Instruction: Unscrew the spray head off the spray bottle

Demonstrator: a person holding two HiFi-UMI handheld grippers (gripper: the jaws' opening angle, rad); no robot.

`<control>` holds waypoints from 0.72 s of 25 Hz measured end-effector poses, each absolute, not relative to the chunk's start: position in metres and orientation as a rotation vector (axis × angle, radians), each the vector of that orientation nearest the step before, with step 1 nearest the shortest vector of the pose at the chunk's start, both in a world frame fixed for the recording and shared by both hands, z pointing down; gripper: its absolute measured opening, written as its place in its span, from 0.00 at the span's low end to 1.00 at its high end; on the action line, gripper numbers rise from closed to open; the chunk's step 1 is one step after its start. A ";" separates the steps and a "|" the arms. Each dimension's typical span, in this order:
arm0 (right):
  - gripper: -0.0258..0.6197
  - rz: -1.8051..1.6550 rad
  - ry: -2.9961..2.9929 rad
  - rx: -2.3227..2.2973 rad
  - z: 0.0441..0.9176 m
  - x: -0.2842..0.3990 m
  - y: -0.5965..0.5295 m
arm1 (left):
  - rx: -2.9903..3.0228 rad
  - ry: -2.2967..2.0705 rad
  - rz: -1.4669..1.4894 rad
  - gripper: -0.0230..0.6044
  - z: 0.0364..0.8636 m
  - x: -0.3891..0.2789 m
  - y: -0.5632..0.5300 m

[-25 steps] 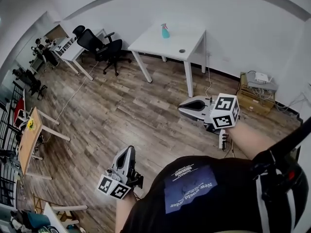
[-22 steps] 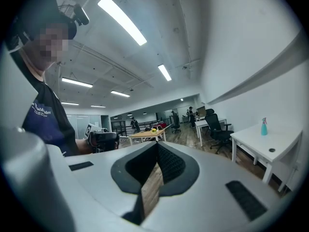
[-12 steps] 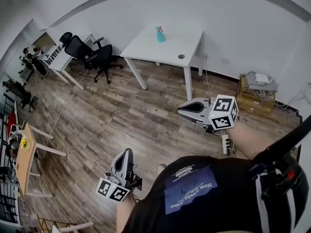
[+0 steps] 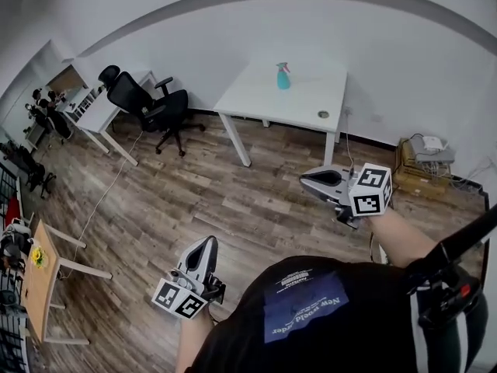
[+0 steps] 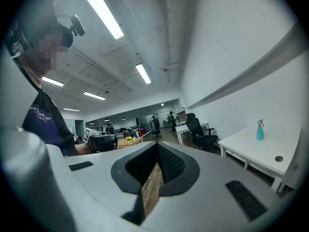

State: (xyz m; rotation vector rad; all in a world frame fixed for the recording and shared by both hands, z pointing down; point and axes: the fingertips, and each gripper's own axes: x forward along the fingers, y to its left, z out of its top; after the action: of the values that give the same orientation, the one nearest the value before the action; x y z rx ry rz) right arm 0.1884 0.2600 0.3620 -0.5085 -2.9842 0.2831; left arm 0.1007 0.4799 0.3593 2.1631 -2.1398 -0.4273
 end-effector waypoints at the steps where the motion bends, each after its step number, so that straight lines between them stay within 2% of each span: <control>1: 0.03 0.289 -2.980 -0.500 0.364 0.175 0.261 | 2.161 -2.135 -0.434 0.04 0.361 0.085 0.481; 10: 0.03 0.316 -2.939 -0.442 0.379 0.080 0.207 | 2.150 -2.058 -0.470 0.04 0.377 -0.015 0.421; 18: 0.03 0.304 -2.928 -0.550 0.385 -0.008 0.091 | 2.090 -2.135 -0.455 0.04 0.378 -0.088 0.308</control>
State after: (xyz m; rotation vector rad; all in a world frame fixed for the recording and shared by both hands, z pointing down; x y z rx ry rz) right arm -0.0082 0.0911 0.3850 -0.5502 -2.9283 0.3045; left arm -0.0876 0.3075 0.3780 2.0899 -2.1349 -0.4550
